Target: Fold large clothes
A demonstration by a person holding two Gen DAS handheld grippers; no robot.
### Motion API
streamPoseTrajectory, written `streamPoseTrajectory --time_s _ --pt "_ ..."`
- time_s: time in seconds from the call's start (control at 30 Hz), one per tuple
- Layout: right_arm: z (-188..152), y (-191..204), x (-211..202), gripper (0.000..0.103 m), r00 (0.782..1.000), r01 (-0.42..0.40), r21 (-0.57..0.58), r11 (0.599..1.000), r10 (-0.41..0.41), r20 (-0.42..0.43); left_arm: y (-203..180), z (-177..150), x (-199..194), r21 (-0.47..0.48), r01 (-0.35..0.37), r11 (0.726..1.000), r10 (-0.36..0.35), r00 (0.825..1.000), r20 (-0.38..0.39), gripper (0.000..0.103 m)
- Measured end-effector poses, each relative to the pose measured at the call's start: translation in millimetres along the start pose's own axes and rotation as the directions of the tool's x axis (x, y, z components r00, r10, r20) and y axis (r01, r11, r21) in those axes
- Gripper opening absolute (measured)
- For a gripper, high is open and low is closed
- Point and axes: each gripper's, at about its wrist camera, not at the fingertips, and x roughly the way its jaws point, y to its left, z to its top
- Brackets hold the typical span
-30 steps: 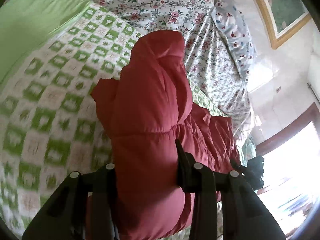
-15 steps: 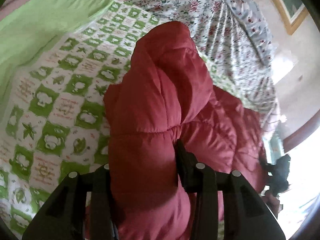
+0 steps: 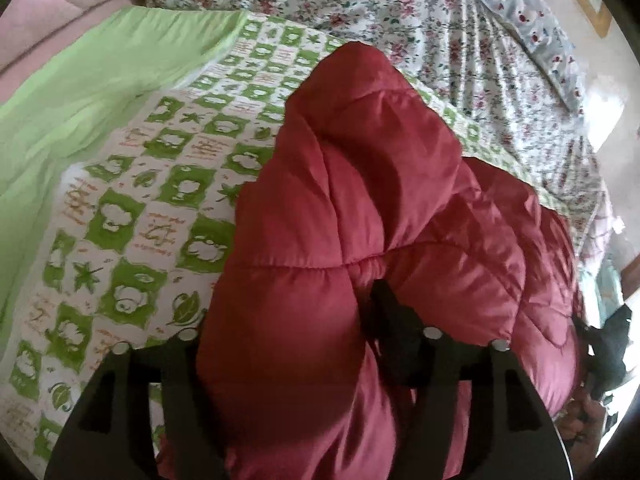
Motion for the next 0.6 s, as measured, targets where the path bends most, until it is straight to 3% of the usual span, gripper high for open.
streamPoseTrajectory --time_s 0.2,0.37,0.6 --pt "-3 3 -1 0.072 0.999 0.038 -0.005 0.999 -0.038 0.020 0 -2 -22 -0.038 -0.061 0.997 0.063 0.997 0.043 0.075" --pt "-6 4 -4 0.078 0.996 0.077 -0.004 0.997 -0.077 0.043 0 -2 -55 -0.047 -0.158 0.986 0.162 0.980 0.116 0.075" --pt "-8 5 -7 0.081 0.992 0.105 0.000 0.994 -0.105 0.065 -1 -6 -86 -0.044 -0.133 0.990 0.138 0.979 0.150 0.075"
